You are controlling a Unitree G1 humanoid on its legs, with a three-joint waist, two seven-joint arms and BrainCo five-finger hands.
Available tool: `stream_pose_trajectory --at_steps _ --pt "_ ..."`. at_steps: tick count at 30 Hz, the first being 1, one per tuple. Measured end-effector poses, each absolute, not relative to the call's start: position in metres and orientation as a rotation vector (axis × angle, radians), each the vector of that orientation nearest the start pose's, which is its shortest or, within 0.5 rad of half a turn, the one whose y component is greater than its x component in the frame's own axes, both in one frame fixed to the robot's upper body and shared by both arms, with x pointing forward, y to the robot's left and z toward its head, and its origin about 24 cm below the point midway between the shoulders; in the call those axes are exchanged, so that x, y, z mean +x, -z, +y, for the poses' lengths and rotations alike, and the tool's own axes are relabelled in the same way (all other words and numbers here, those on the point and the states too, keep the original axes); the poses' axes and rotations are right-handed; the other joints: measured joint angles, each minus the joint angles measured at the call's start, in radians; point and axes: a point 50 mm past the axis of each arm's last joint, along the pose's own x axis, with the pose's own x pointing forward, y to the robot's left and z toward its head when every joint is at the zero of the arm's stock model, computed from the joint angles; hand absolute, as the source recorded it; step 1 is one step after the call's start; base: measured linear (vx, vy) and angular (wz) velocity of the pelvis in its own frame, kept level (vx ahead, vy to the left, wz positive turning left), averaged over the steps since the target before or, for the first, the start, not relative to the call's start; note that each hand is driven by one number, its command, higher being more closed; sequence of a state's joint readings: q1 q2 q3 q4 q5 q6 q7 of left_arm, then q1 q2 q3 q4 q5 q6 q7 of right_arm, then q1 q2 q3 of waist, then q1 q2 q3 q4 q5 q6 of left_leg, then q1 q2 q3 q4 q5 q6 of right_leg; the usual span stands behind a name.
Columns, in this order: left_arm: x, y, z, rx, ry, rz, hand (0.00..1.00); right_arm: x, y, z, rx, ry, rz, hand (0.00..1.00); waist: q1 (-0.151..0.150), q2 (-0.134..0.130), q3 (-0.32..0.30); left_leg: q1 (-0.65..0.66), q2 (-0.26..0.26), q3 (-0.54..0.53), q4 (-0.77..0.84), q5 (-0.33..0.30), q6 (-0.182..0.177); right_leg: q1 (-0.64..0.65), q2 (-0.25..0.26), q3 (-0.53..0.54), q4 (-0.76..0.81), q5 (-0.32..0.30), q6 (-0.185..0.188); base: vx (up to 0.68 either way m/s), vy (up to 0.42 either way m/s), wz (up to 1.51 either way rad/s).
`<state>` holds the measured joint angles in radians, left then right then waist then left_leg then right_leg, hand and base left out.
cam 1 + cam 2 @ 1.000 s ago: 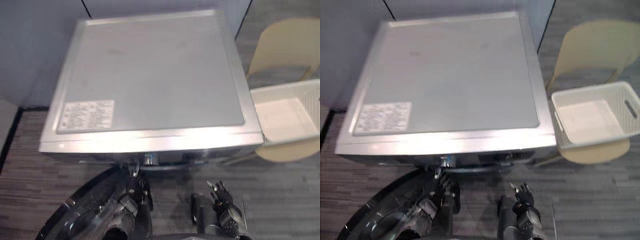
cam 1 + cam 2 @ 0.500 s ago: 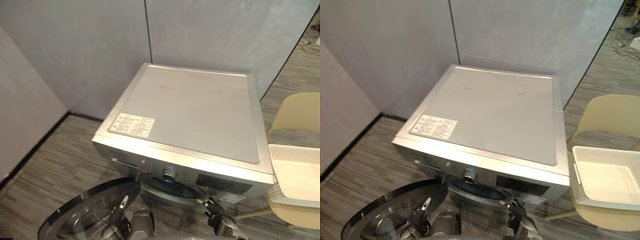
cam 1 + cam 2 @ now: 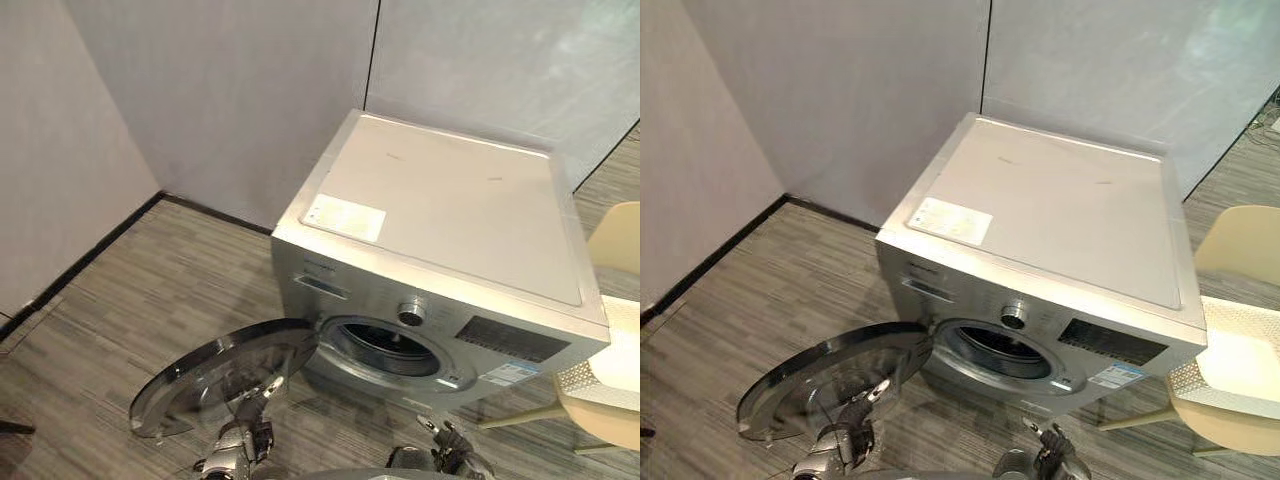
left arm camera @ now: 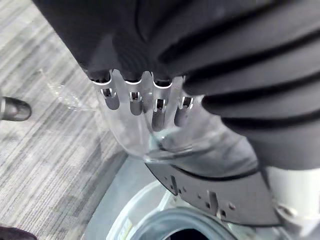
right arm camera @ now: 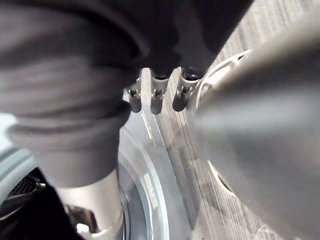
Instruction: Pick up the laundry basket with both hands and put the clothes into the washing machine.
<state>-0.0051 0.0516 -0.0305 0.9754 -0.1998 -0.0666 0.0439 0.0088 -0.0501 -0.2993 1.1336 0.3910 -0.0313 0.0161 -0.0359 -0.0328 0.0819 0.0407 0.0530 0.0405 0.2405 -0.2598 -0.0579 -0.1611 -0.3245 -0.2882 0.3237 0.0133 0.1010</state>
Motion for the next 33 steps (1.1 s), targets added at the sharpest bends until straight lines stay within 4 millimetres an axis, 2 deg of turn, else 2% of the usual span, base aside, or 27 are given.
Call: stream_pose_trajectory --at_steps 2,4,5,6,7,8,10,11,12,13,14,15,16,18,19,22,24,27,28,29,30,31,32,33 --pt "0.147 0.144 0.167 -0.058 -0.113 0.904 0.00 0.104 0.161 -0.201 0.468 0.507 1.005 0.00 -0.009 -0.005 0.006 0.006 -0.039 0.015 -0.058 0.046 0.028 -0.008 -0.022 0.011 -0.052 0.074 0.010 -0.21 0.139 -0.24" --pt "0.145 0.147 0.166 -0.037 -0.098 0.928 0.00 0.106 0.160 -0.204 0.455 0.502 0.998 0.00 -0.007 -0.003 0.013 -0.004 -0.052 0.035 -0.074 0.071 0.050 -0.039 -0.022 0.020 -0.063 0.156 -0.002 -0.17 0.108 -0.25" --pt "0.134 0.153 0.166 -0.037 -0.103 0.977 0.00 0.110 0.158 -0.208 0.446 0.496 0.988 0.00 -0.002 0.021 0.016 0.001 -0.020 0.066 -0.090 0.089 0.064 -0.059 0.010 0.051 0.002 0.149 -0.011 -0.21 0.093 -0.33" --pt "0.130 0.154 0.169 -0.027 -0.106 0.991 0.00 0.115 0.156 -0.206 0.449 0.487 0.965 0.00 -0.007 0.025 0.025 0.003 -0.014 0.064 -0.088 0.092 0.064 -0.084 0.014 0.065 0.129 0.094 -0.015 -0.22 0.050 -0.17" --pt "0.122 0.157 0.176 -0.033 -0.142 1.015 0.00 0.115 0.155 -0.202 0.455 0.476 0.947 0.00 -0.008 0.016 0.029 0.003 -0.007 0.060 -0.079 0.099 0.065 -0.118 0.022 0.095 0.370 0.028 -0.024 -0.13 -0.010 0.26" --pt "0.120 0.156 0.185 -0.034 -0.176 1.013 0.00 0.111 0.157 -0.197 0.457 0.464 0.960 0.00 -0.003 -0.004 0.020 0.002 -0.002 0.044 -0.080 0.111 0.059 -0.117 0.042 0.120 0.536 0.003 -0.030 -0.11 -0.045 0.33" --pt "0.114 0.157 0.194 -0.044 -0.216 1.023 0.00 0.104 0.160 -0.187 0.465 0.442 0.998 0.00 0.003 -0.031 0.006 0.004 -0.009 0.034 -0.096 0.142 0.050 -0.052 0.072 0.132 0.594 -0.007 -0.019 -0.06 -0.091 0.24" --pt "0.111 0.157 0.195 -0.051 -0.230 1.028 0.00 0.105 0.161 -0.184 0.472 0.439 1.001 0.00 0.005 -0.037 0.003 0.004 -0.017 0.034 -0.103 0.151 0.048 -0.026 0.080 0.135 0.550 -0.037 -0.006 -0.04 -0.107 0.00" --pt "0.110 0.158 0.195 -0.072 -0.249 1.040 0.00 0.106 0.160 -0.186 0.469 0.439 0.998 0.00 0.008 -0.028 -0.003 0.006 -0.019 0.037 -0.131 0.179 0.041 0.004 0.107 0.149 0.463 -0.078 0.031 -0.08 -0.079 -0.15" --pt "0.108 0.160 0.187 -0.092 -0.240 1.055 0.00 0.107 0.159 -0.193 0.452 0.447 0.993 0.00 0.008 0.010 -0.015 0.000 0.001 0.039 -0.177 0.212 0.036 0.039 0.151 0.158 0.350 -0.105 0.031 -0.10 -0.085 -0.20" --pt "0.109 0.160 0.184 -0.100 -0.235 1.053 0.00 0.108 0.159 -0.196 0.442 0.447 0.990 0.00 0.010 0.026 -0.018 0.001 0.008 0.043 -0.192 0.228 0.038 0.069 0.156 0.159 0.298 -0.130 0.021 -0.21 -0.139 -0.33" --pt "0.111 0.160 0.183 -0.105 -0.236 1.046 0.00 0.108 0.160 -0.194 0.421 0.423 1.006 0.00 0.024 0.011 -0.018 -0.017 -0.011 0.066 -0.212 0.247 0.035 0.115 0.150 0.158 0.135 -0.204 0.012 -0.18 -0.142 -0.43" --pt "0.112 0.159 0.184 -0.105 -0.238 1.043 0.00 0.110 0.159 -0.192 0.404 0.402 1.010 0.00 0.032 0.009 -0.023 -0.028 -0.012 0.078 -0.218 0.249 0.033 0.129 0.154 0.159 0.076 -0.213 0.008 -0.21 -0.132 -0.56" --pt "0.114 0.158 0.188 -0.107 -0.264 1.029 0.00 0.121 0.157 -0.184 0.357 0.326 1.007 0.00 0.055 -0.006 -0.030 -0.066 -0.015 0.108 -0.243 0.262 0.020 0.157 0.164 0.177 -0.109 -0.226 -0.007 -0.17 -0.082 -0.61" --pt "0.114 0.158 0.187 -0.123 -0.273 1.025 0.00 0.128 0.156 -0.180 0.332 0.286 0.999 0.00 0.049 0.012 -0.032 -0.074 0.001 0.096 -0.269 0.275 0.012 0.154 0.188 0.171 -0.155 -0.195 -0.017 -0.20 -0.086 -0.37" --pt "0.123 0.152 0.178 -0.184 -0.287 0.954 0.00 0.133 0.154 -0.172 0.288 0.219 0.990 0.00 0.054 0.021 -0.037 -0.114 0.031 0.050 -0.289 0.328 -0.009 0.160 0.234 0.128 -0.243 -0.136 -0.035 -0.15 -0.090 0.29" --pt "0.131 0.146 0.177 -0.195 -0.284 0.900 0.00 0.138 0.151 -0.171 0.276 0.201 0.970 0.00 0.053 0.020 -0.030 -0.157 0.040 0.020 -0.263 0.347 -0.011 0.160 0.248 0.095 -0.254 -0.123 -0.036 -0.07 -0.086 0.57" --pt "0.153 0.128 0.172 -0.213 -0.251 0.774 0.00 0.147 0.147 -0.178 0.253 0.202 0.936 0.00 0.055 0.043 0.019 -0.221 0.043 -0.030 -0.134 0.344 -0.019 0.187 0.263 0.037 -0.236 -0.114 -0.051 -0.07 -0.059 0.61" --pt "0.165 0.113 0.168 -0.239 -0.236 0.678 0.00 0.153 0.144 -0.183 0.239 0.204 0.919 0.00 0.056 0.061 0.029 -0.250 0.038 -0.043 -0.089 0.353 -0.030 0.192 0.261 0.018 -0.234 -0.112 -0.056 -0.12 -0.016 0.51" --pt "0.179 0.095 0.166 -0.260 -0.220 0.573 0.00 0.158 0.141 -0.189 0.226 0.214 0.903 0.00 0.061 0.069 0.033 -0.254 0.029 -0.059 -0.099 0.382 -0.072 0.191 0.237 -0.005 -0.236 -0.104 -0.068 -0.13 0.022 0.43" --pt "0.188 0.084 0.165 -0.269 -0.210 0.512 0.00 0.160 0.140 -0.190 0.226 0.217 0.898 0.00 0.064 0.074 0.042 -0.260 0.032 -0.052 -0.047 0.359 -0.042 0.190 0.225 -0.013 -0.232 -0.102 -0.071 -0.15 0.069 0.26" --pt "0.199 0.063 0.167 -0.285 -0.207 0.406 0.00 0.165 0.138 -0.195 0.226 0.238 0.881 0.00 0.074 0.071 0.052 -0.270 0.034 -0.014 0.093 0.280 0.025 0.194 0.204 -0.010 -0.220 -0.103 -0.069 -0.15 0.080 0.11" --pt "0.207 0.042 0.171 -0.296 -0.209 0.295 0.00 0.167 0.136 -0.198 0.216 0.252 0.869 0.00 0.073 0.083 0.045 -0.261 0.040 -0.004 0.166 0.231 0.030 0.203 0.193 -0.007 -0.223 -0.098 -0.061 -0.12 0.059 0.05" --pt "0.210 0.033 0.173 -0.296 -0.212 0.243 0.00 0.167 0.136 -0.200 0.212 0.253 0.867 0.00 0.073 0.091 0.040 -0.245 0.047 -0.004 0.162 0.216 0.020 0.202 0.192 -0.006 -0.224 -0.096 -0.058 -0.13 0.147 0.04"
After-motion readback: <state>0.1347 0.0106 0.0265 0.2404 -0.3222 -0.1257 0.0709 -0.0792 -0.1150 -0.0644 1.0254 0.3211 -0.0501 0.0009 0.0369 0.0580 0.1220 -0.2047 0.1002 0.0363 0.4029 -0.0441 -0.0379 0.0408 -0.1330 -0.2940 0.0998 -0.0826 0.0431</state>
